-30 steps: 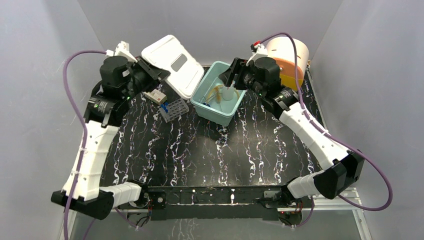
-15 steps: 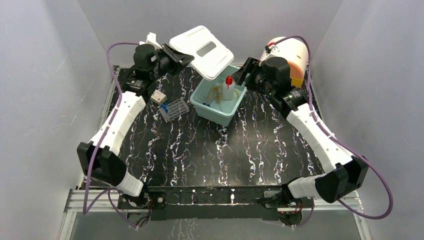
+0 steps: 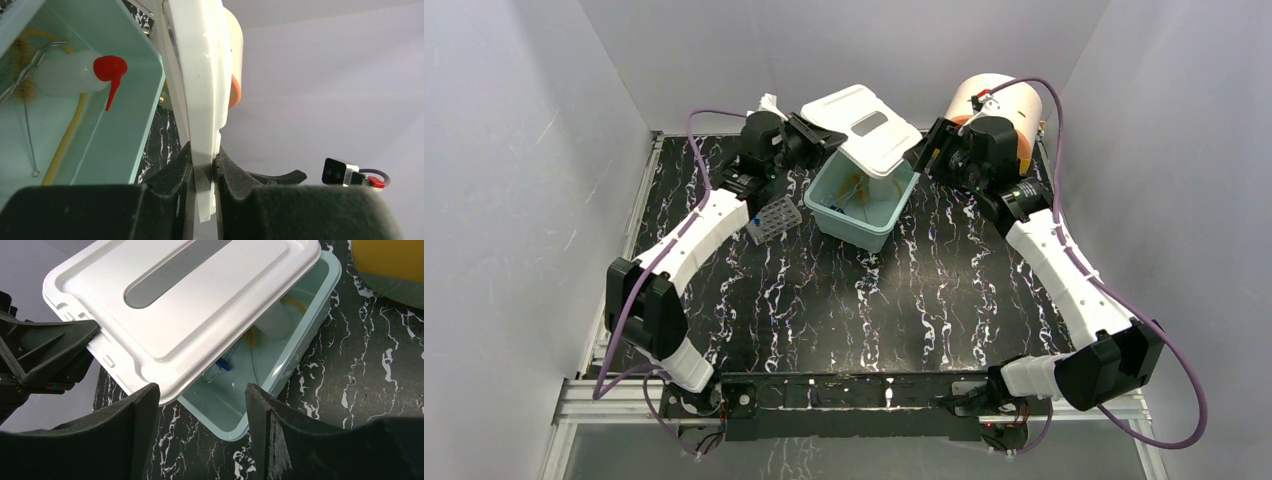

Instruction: Organize the chemistry lab equipment

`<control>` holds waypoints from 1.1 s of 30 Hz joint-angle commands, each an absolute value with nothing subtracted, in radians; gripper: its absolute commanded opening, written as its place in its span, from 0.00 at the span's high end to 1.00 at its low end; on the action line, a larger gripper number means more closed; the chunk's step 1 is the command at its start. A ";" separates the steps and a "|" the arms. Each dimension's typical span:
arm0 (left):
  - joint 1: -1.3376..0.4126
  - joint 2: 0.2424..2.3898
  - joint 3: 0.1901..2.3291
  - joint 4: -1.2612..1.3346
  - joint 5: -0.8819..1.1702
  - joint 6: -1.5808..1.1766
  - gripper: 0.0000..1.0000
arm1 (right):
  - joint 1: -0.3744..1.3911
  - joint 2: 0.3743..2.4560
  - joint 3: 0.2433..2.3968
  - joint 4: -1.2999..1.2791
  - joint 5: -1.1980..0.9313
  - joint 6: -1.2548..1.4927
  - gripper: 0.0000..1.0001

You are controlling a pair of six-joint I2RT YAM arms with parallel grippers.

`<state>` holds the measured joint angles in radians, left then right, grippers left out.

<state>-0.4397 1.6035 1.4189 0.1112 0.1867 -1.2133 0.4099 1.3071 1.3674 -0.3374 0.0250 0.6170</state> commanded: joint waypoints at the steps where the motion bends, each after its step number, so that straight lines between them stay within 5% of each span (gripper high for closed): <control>1: -0.480 1.597 1.414 0.214 0.066 -1.243 1.00 | 0.399 1.305 1.354 -0.322 -0.023 0.606 0.29; 33: -0.598 1.535 1.167 0.271 -0.083 -1.400 0.98 | 0.374 1.373 1.343 -0.412 0.094 0.571 0.30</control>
<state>-0.5865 1.5970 1.2045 0.2737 -0.0170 -1.4086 0.3794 1.3540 1.3266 -0.4194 0.0631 0.5861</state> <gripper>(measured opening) 0.127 0.700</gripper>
